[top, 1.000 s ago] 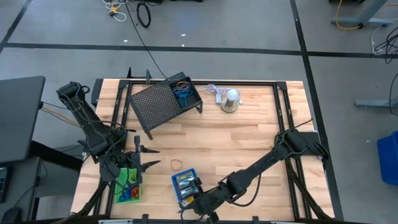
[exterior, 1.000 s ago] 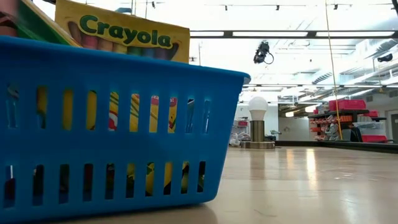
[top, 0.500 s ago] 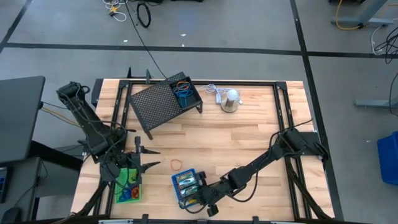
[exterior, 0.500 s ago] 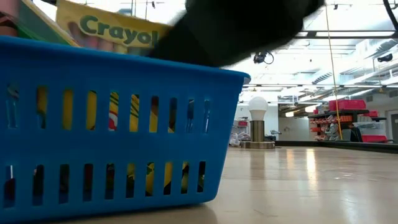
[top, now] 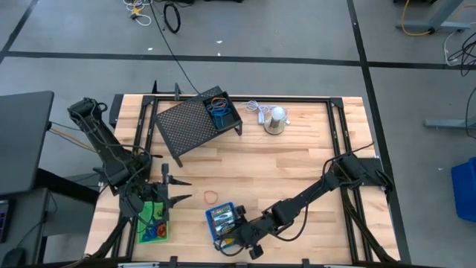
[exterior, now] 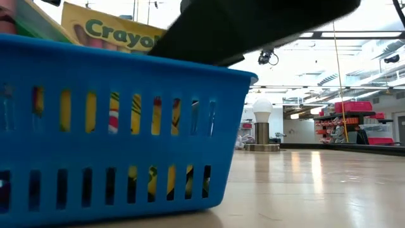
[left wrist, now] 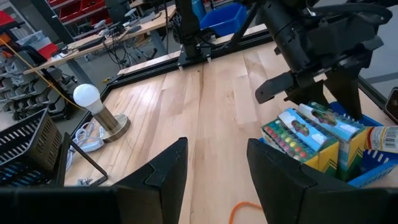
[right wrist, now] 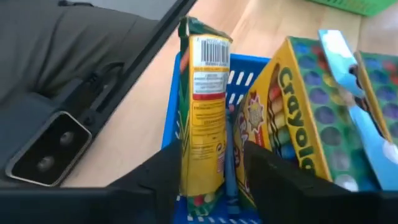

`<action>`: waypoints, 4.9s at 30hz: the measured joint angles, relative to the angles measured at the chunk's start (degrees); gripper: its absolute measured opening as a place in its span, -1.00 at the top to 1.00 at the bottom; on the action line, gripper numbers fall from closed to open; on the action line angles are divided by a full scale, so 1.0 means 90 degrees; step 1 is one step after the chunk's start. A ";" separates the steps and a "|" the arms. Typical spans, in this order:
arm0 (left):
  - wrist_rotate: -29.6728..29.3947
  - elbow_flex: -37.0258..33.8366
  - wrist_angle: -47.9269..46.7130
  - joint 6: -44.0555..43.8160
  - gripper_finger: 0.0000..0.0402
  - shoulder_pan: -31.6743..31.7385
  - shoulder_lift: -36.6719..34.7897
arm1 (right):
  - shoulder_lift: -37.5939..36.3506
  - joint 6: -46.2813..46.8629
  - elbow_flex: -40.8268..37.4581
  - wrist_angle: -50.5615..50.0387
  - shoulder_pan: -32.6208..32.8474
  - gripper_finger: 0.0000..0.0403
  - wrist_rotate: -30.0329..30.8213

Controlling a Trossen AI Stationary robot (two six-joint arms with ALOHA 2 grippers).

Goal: Pick & Place Office Desk Supplies
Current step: Put the blue bin with crayon boxes on the shelf

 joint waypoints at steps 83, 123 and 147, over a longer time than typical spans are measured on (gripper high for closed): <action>-0.0146 -0.0002 -0.0264 -0.0267 0.14 0.0001 0.0000 | 0.0736 -0.0766 0.1879 -0.3361 0.0257 0.98 0.2740; -0.1912 0.0682 -0.0197 0.0139 0.14 -0.1698 -0.0078 | 0.0702 -0.3495 0.3873 -0.5121 -0.1352 0.98 0.2606; -0.2169 0.0682 -0.0189 -0.0104 0.14 -0.2171 -0.0078 | 0.0692 -0.5630 0.5197 -0.5037 -0.3290 0.98 0.1170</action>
